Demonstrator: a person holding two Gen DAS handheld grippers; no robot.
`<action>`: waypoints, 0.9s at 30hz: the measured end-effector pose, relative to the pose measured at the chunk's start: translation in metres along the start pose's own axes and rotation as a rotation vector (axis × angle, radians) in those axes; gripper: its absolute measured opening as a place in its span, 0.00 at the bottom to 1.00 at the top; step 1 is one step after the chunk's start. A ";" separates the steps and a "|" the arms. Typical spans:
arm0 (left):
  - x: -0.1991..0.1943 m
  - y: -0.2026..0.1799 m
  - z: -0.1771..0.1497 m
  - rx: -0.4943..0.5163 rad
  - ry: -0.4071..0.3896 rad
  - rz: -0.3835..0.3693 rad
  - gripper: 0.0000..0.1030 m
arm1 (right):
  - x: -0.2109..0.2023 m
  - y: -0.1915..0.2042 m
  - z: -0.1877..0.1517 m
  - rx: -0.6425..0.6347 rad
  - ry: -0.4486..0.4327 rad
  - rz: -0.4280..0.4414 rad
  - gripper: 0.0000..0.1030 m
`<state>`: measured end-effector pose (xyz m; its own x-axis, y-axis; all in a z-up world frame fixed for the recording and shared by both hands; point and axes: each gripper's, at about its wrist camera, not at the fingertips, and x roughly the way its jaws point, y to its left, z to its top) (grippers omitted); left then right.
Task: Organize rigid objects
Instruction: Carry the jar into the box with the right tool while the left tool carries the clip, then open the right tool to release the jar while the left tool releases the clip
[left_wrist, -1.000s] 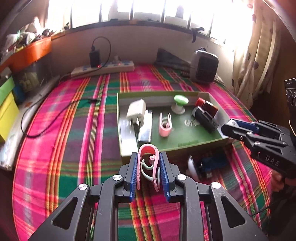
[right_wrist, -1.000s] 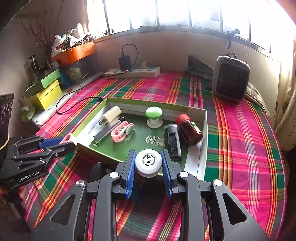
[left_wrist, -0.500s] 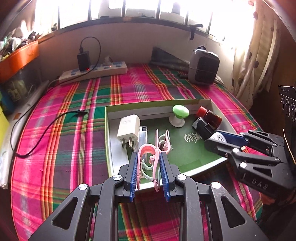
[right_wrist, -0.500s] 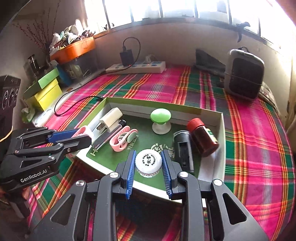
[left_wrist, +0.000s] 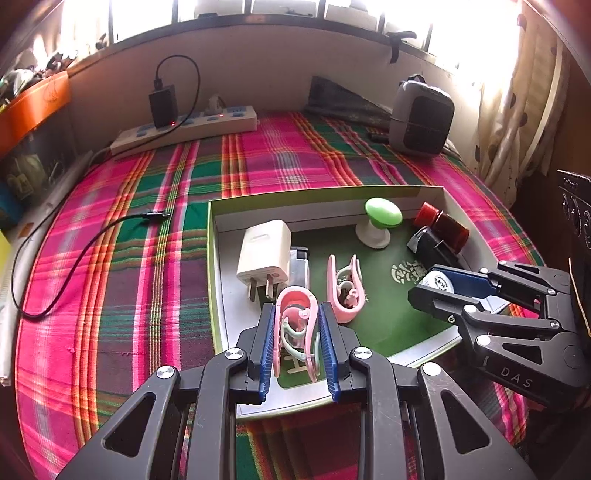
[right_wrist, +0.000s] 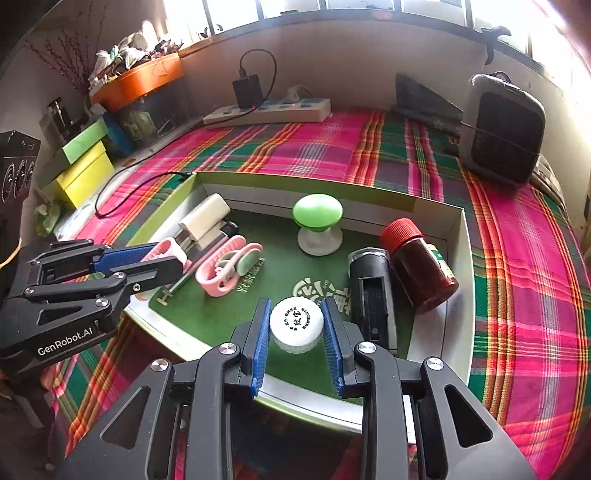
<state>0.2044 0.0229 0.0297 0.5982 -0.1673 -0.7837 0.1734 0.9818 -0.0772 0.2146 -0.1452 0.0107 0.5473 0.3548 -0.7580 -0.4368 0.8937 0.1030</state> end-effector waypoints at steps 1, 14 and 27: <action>0.001 0.000 0.000 -0.001 0.003 0.000 0.22 | 0.001 0.000 0.000 -0.006 0.002 -0.014 0.28; 0.010 0.001 -0.002 -0.008 0.015 -0.009 0.22 | 0.003 -0.002 -0.002 0.003 0.009 -0.012 0.28; 0.009 0.001 -0.003 -0.004 0.021 -0.014 0.23 | 0.003 -0.004 -0.003 0.026 0.007 -0.003 0.28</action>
<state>0.2077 0.0222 0.0209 0.5793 -0.1791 -0.7952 0.1783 0.9798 -0.0908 0.2161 -0.1486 0.0058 0.5432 0.3506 -0.7629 -0.4166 0.9014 0.1177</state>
